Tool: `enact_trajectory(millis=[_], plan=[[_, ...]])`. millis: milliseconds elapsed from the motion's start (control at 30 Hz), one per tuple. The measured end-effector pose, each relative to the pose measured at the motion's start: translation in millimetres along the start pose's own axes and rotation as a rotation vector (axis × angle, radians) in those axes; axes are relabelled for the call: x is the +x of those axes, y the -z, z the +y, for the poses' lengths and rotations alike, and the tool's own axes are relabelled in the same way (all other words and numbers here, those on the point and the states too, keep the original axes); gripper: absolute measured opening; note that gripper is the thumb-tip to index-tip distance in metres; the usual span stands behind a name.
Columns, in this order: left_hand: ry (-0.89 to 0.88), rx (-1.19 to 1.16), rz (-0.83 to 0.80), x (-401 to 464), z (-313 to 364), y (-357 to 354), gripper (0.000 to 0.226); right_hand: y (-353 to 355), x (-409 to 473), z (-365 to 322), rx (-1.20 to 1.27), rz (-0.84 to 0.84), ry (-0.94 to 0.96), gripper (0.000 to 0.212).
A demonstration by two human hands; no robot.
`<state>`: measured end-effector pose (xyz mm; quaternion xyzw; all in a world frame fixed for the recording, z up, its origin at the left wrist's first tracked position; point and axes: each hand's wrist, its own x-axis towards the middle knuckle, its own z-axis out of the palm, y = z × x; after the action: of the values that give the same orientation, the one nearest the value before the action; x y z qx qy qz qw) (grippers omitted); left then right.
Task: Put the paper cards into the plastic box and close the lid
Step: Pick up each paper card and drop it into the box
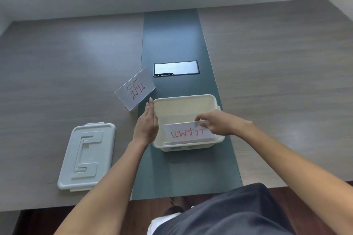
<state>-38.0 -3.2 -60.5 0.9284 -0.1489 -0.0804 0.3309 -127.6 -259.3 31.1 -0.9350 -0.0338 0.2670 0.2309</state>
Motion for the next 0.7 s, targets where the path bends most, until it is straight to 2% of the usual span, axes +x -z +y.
enact_trajectory(millis=[333,600,700], plan=[[-0.003,0.028,0.02,0.0,-2.6,-1.6,0.055,-11.1,1.6,-2.1,0.076,-0.165,0.023,0.032],[0.02,0.038,0.032,-3.2,-3.2,2.0,0.057,28.0,31.8,-8.9,0.225,0.046,0.086,0.024],[0.036,0.032,0.045,-6.6,-4.1,3.2,0.056,37.7,57.3,-11.2,0.16,0.181,0.155,0.023]])
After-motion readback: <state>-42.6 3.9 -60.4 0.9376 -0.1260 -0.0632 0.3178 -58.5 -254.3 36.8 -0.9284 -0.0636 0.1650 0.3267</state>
